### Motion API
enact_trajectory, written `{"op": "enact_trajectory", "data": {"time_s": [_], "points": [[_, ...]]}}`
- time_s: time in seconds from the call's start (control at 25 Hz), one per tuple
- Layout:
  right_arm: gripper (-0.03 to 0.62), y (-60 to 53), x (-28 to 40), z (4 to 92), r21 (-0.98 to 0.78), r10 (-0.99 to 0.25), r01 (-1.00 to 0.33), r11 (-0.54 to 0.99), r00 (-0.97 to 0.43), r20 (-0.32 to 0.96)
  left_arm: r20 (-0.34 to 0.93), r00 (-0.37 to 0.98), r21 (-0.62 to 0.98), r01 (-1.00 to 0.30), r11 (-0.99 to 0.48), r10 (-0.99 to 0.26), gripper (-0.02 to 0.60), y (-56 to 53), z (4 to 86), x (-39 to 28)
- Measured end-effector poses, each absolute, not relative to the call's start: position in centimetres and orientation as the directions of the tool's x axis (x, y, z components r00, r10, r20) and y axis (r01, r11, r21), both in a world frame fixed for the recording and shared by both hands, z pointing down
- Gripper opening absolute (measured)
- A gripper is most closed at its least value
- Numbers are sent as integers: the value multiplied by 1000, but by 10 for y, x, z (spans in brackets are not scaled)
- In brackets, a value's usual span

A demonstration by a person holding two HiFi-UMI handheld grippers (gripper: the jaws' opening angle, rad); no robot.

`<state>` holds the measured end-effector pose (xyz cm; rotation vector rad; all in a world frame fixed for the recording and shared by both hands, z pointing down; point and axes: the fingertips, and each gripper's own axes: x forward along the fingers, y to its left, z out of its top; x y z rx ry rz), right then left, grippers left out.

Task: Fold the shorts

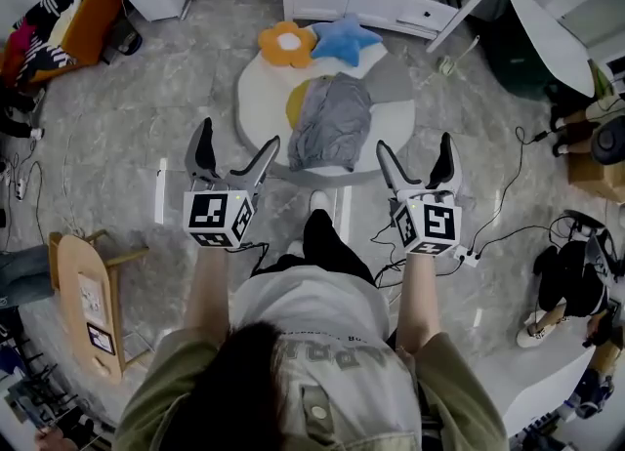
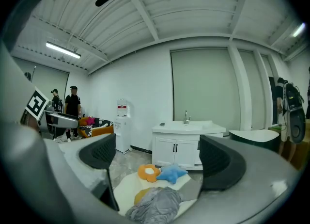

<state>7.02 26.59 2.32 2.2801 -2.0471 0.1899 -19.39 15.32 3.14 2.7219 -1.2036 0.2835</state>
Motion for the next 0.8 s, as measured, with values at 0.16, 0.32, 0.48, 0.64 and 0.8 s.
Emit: {"op": "enact_trajectory", "data": {"time_s": [0.16,0.32,0.48,0.64,0.8], "points": [[535,229,97,29,-16,-989,-997,-72,69,133,237,658,51,-744,-667,-715,511,126,36,-161],[535,203,119,44,4,-988,-1000,-16,16,150,268,648,41,-747,-664,-713,511,104,50,-133],[535,187,135,79,20,-977,-1000,13,-9,213,326,644,41,-741,-670,-692,511,92,82,-116],[534,182,141,128,23,-951,-999,32,-24,309,408,642,42,-723,-689,-649,511,88,123,-106],[534,174,138,182,25,-916,-998,60,-45,398,494,650,35,-679,-734,-577,511,82,173,-93]]}}
